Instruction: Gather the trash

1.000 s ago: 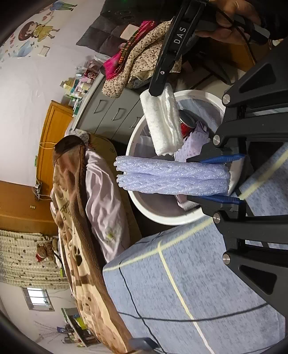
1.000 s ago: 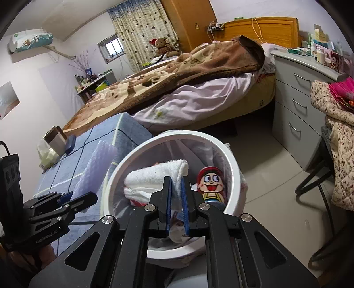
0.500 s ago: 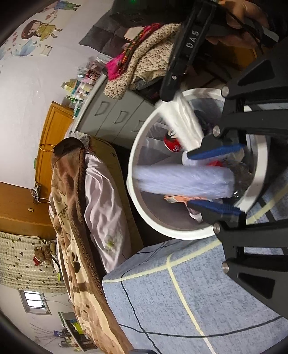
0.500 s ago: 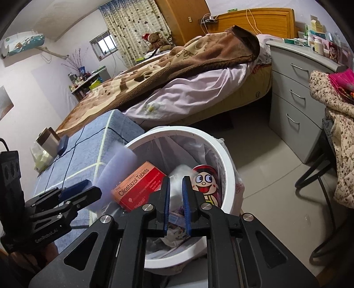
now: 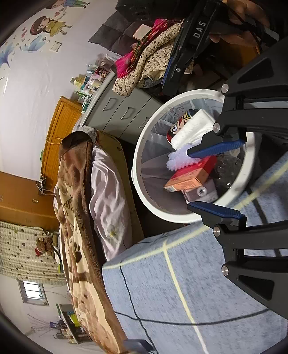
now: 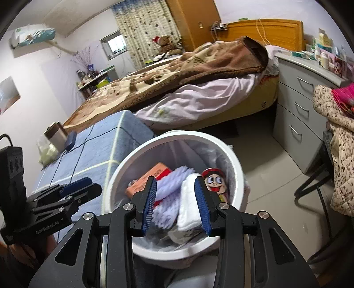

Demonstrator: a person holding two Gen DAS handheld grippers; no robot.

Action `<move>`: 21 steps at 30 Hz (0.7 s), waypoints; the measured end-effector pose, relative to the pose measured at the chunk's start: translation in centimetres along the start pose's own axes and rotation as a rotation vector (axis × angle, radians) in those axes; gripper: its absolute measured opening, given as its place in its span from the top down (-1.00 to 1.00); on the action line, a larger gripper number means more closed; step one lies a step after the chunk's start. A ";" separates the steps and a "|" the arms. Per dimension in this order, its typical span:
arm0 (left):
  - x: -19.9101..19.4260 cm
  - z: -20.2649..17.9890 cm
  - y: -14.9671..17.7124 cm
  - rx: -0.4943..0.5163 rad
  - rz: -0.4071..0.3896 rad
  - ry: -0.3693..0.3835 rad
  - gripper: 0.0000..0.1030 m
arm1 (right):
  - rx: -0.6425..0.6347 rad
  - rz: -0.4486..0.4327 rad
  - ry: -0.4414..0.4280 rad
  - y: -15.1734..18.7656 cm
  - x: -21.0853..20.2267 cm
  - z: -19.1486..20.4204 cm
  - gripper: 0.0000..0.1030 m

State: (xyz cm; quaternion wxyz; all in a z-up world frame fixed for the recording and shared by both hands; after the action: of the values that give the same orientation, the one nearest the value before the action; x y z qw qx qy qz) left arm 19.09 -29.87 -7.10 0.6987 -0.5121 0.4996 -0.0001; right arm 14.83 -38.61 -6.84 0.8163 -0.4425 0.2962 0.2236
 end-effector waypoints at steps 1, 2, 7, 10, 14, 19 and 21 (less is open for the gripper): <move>-0.3 0.1 0.2 -0.003 0.001 -0.005 0.21 | -0.008 0.001 -0.001 0.2 -0.2 0.3 0.28; -0.7 0.1 0.4 -0.005 0.000 -0.011 0.21 | -0.017 0.004 -0.004 0.5 -0.3 0.6 0.28; -3.1 0.6 1.5 -0.014 -0.013 -0.047 0.21 | -0.058 0.008 -0.015 1.5 -1.0 1.9 0.28; -4.6 1.1 2.1 -0.014 -0.018 -0.082 0.21 | -0.084 0.009 -0.023 2.2 -1.5 2.8 0.28; -6.7 1.7 3.3 -0.024 -0.027 -0.132 0.21 | -0.127 0.010 -0.032 3.3 -2.1 4.0 0.28; -8.8 2.3 5.1 -0.049 -0.030 -0.170 0.21 | -0.162 0.018 -0.059 4.5 -2.9 5.2 -0.05; -9.5 2.6 5.9 -0.054 -0.027 -0.194 0.21 | -0.178 0.020 -0.070 5.1 -3.2 5.8 -0.05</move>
State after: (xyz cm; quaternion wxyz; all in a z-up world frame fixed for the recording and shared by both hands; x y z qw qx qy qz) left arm 13.06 -20.32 -4.76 0.7298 -0.5348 0.4225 0.0538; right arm 10.98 -31.43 -5.14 0.7813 -0.5023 0.2509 0.2726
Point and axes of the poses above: each gripper's, at about its wrist camera, not at the fingertips, and x roughly the way its jaws point, z to its left, y to its underside, the point moved 9 cm from there along x, roughly the way its jaws point, and after that the axes turned 15 degrees about x, right-handed, at the moved point
